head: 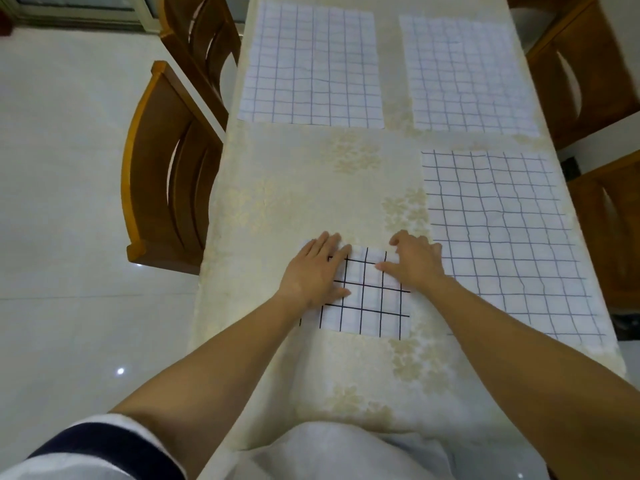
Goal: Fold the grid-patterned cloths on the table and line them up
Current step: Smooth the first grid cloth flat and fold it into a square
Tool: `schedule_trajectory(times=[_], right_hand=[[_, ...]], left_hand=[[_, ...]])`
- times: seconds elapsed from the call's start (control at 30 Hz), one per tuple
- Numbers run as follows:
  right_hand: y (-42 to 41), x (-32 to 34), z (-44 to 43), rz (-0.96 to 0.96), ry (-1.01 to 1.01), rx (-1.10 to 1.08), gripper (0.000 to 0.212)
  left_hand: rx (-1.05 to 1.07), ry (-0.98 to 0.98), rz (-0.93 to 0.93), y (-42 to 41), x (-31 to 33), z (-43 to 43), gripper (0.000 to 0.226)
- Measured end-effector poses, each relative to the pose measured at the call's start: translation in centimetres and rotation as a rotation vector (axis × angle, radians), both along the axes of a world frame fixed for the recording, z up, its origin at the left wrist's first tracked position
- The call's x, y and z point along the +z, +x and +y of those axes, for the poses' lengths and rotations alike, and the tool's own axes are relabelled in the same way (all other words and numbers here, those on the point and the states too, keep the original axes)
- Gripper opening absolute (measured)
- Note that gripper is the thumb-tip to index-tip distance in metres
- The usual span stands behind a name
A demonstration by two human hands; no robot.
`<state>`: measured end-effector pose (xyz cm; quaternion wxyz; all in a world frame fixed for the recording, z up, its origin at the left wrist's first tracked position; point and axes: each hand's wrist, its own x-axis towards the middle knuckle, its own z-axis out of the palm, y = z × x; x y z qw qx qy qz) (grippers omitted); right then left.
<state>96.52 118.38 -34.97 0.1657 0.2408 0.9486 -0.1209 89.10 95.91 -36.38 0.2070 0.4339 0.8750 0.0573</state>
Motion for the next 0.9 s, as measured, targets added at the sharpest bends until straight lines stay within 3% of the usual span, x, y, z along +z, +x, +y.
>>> schedule_trajectory(times=[0.07,0.13,0.27,0.37,0.47,0.5,0.63,0.73,0.8,0.9], right_hand=[[-1.0,0.5,0.9,-0.155,-0.086,-0.054,0.054],[-1.1,0.7,1.7,-0.234,-0.186,-0.079,0.061],[0.9,1.9,1.2,0.103,-0.606,-0.424,0.08],[3.3,2.5,-0.8,0.182,-0.759,-0.654,0.069],[5.4,1.7,-2.0,0.126,-0.676,-0.618,0.031],[5.7,1.6,-2.3,0.148,-0.627,-0.616,0.027],[5.7,2.2,-2.8,0.201,-0.474,-0.575,0.05],[5.4,3.1,-3.1,0.198,-0.458,-0.519,0.064],[5.7,3.4,-3.4,0.193,-0.465,-0.488,0.059],[6.7,3.7,-3.8,0.257,-0.442,-0.438,0.029]], left_hand=[[-0.081,-0.037,-0.026,-0.6,0.6,0.6,0.095],[-0.118,-0.121,-0.072,-0.8,0.4,0.9,0.11],[-0.097,-0.154,-0.083,-0.8,-0.5,0.6,0.129],[-0.082,-0.145,-0.072,-0.8,-0.6,0.3,0.131],[-0.057,-0.147,-0.08,-0.4,-0.4,0.5,0.132],[-0.045,-0.147,-0.073,-0.2,-0.3,0.6,0.131],[-0.031,-0.111,-0.068,0.8,0.0,0.5,0.124],[0.002,-0.1,-0.119,1.3,-0.1,0.4,0.131],[0.027,-0.116,-0.129,1.5,-0.1,0.8,0.139],[0.047,-0.189,-0.134,1.9,0.3,1.8,0.151]])
